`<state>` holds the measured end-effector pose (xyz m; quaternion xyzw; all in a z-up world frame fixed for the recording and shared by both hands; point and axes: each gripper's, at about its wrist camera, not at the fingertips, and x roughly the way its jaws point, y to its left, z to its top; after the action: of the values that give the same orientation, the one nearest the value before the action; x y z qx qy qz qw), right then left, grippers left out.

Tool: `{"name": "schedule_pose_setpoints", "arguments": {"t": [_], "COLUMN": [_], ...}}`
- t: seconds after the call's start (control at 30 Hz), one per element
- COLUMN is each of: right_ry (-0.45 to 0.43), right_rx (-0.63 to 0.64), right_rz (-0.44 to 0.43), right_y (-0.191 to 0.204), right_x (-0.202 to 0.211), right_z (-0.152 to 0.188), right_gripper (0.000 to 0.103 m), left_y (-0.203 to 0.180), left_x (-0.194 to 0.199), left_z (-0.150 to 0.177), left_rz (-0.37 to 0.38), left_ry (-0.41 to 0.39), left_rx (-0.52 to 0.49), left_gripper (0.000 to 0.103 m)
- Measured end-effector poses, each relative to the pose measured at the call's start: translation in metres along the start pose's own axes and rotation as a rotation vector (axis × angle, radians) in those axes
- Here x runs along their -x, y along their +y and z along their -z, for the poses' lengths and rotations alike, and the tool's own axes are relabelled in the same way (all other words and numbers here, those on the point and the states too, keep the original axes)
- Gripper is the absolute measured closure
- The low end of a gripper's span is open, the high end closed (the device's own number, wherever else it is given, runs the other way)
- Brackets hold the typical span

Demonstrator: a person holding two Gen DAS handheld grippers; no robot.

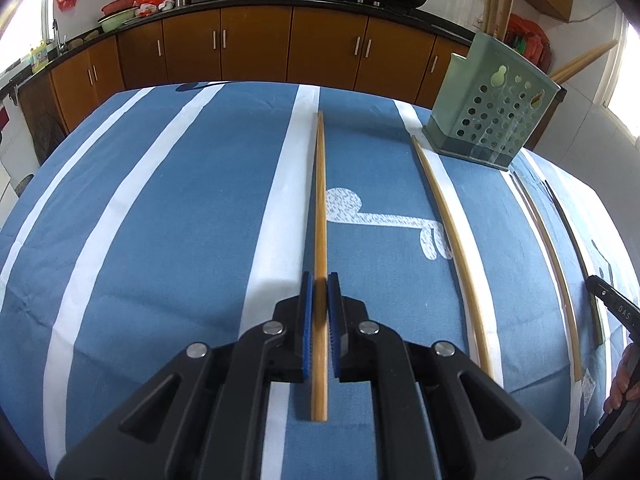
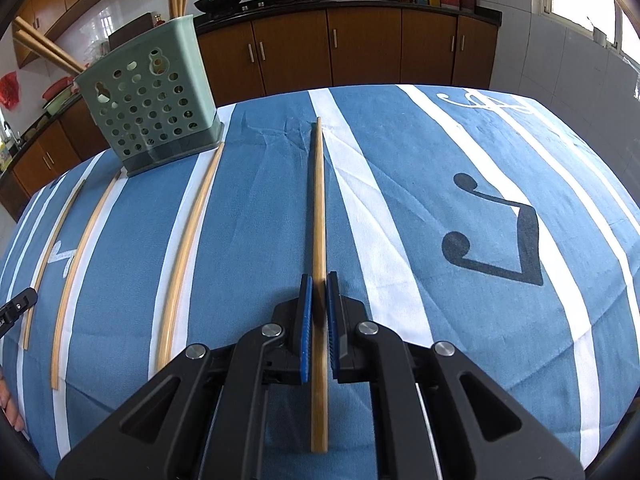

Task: Organize utensils
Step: 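Grasp a chopstick with the right tool while the left tool grasps another chopstick, then lift both held chopsticks upright and carry them above the green holder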

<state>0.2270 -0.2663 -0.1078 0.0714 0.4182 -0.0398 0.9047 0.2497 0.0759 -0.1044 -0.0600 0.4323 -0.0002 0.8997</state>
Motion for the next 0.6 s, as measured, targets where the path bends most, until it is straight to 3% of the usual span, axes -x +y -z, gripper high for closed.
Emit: {"name": "schedule_pose_setpoints", "arguments": {"t": [0.3,0.37,0.6], "right_ry": [-0.001,-0.046,-0.183], "right_rx": [-0.007,-0.014,-0.048], "right_rz": [-0.028,-0.034,-0.042], "right_y": [-0.007,-0.011,-0.026], "right_x": [0.008,0.021,0.063], "right_z": [0.003,-0.001,-0.022], "right_gripper": [0.095,0.095,0.095], "left_y": [0.001,0.003,0.007], "left_x": [0.006,0.011,0.051], "left_z": [0.005,0.004,-0.016], "left_rz": [0.01,0.015,0.032], "left_ry": [0.02,0.019,-0.094], "left_rx": [-0.009,-0.001,-0.005], "left_gripper": [0.095,0.095,0.095]}}
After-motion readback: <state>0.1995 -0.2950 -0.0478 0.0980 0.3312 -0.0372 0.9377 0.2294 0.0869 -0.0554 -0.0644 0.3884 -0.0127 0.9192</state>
